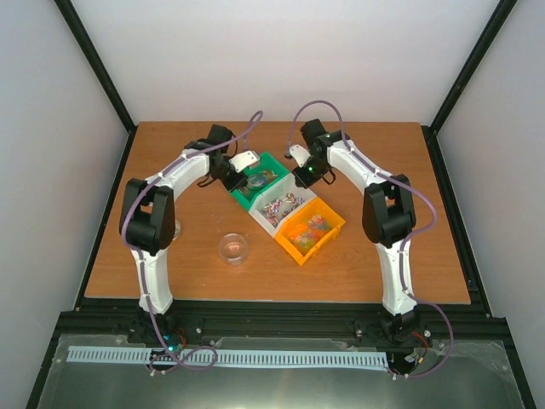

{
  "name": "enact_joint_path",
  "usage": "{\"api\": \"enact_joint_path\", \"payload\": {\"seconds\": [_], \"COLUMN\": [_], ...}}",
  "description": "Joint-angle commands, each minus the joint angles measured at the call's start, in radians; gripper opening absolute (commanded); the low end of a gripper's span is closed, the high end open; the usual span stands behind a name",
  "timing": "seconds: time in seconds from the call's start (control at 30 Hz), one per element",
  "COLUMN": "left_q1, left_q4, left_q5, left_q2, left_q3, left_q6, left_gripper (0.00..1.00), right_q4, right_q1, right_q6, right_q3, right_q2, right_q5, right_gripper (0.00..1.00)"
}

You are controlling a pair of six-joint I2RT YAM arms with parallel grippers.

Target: Pack the candies

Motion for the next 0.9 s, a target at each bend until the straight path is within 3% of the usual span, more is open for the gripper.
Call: {"api": "enact_joint_path", "payload": {"seconds": [0.0, 0.1, 0.47, 0.87], "left_q1": [-0.007, 0.003, 0.068, 0.103], "left_q4": [0.219, 0.352, 0.515, 0.554], "left_q5": [0.069, 0.117, 0.242, 0.271], "left_q2": [0.007, -0.017, -0.134, -0.247], "left_q3": [-0.112, -0.182, -0.320, -0.462], "left_q6": [-0.078, -0.115, -0.132, -0.068], "left_gripper": [0.01, 0.01, 0.01, 0.01], "right_q4": [0.015, 0.017, -0.001, 0.001], "right_q1": [0.004, -0.005, -0.075, -0.099], "right_q6": [-0.078, -0.088, -0.055, -0.067], "right_q3": [0.021, 0.015, 0.034, 0.032], "right_q2": [0.012, 0.009, 0.030, 0.019], "right_q5": [-0.073, -0.091, -0.101, -0.139], "right_gripper": [0.03, 0.03, 0.03, 0.03]}}
